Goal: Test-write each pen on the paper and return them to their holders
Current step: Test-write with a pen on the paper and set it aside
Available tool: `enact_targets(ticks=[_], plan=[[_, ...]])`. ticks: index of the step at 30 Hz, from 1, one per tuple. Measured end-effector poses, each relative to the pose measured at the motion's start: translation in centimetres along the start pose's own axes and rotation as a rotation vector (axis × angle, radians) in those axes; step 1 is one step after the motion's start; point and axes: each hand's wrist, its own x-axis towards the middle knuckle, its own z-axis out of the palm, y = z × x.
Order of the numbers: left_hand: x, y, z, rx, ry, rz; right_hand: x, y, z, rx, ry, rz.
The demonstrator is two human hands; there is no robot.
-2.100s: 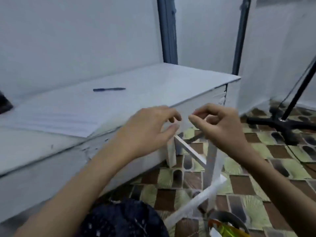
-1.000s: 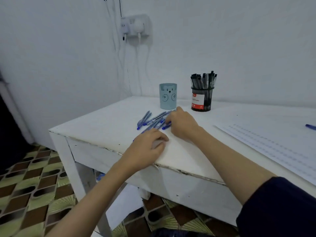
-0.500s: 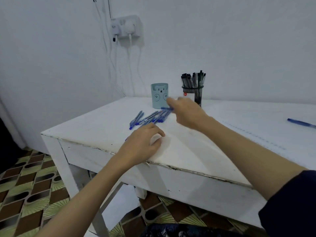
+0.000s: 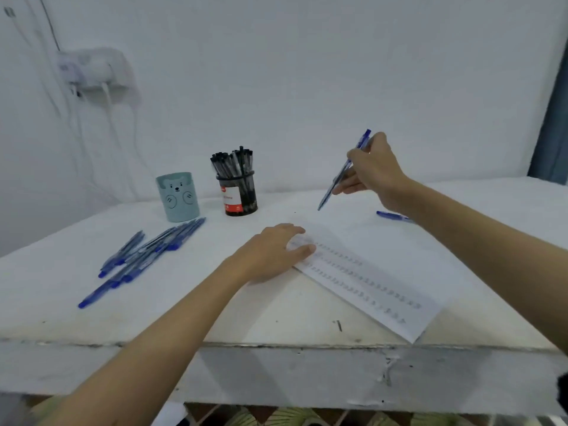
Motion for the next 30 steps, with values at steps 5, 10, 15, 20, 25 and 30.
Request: enact_targets(ticks=[5, 10, 15, 20, 25, 30], plan=[[3.8, 0.1, 0.1, 0.017, -0.175, 0.038, 1.7, 4.3, -3.4, 0.257, 0.029, 0.248], [5.9, -1.7, -0.4, -0.036, -0.228, 0.012, 2.7, 5.8, -2.9, 0.681, -0.095, 0.476], [7.6, -2.0, -0.1, -0.048, -0.139, 0.079, 4.2, 6.1, -0.9, 0.769, -0.141, 0.536], [7.8, -1.5, 1.1, -0.098, -0.129, 0.21, 5.1, 6.4, 0.4, 0.859, -0.188, 0.609], [8.5, -2.7, 1.9, -0.089, -0.101, 0.238, 5.5, 6.3, 1.8, 0.878, -0.151, 0.581], [8.5, -3.0, 2.1, -0.088, -0.078, 0.242, 5.1, 6.8, 1.7, 0.995, -0.066, 0.529]])
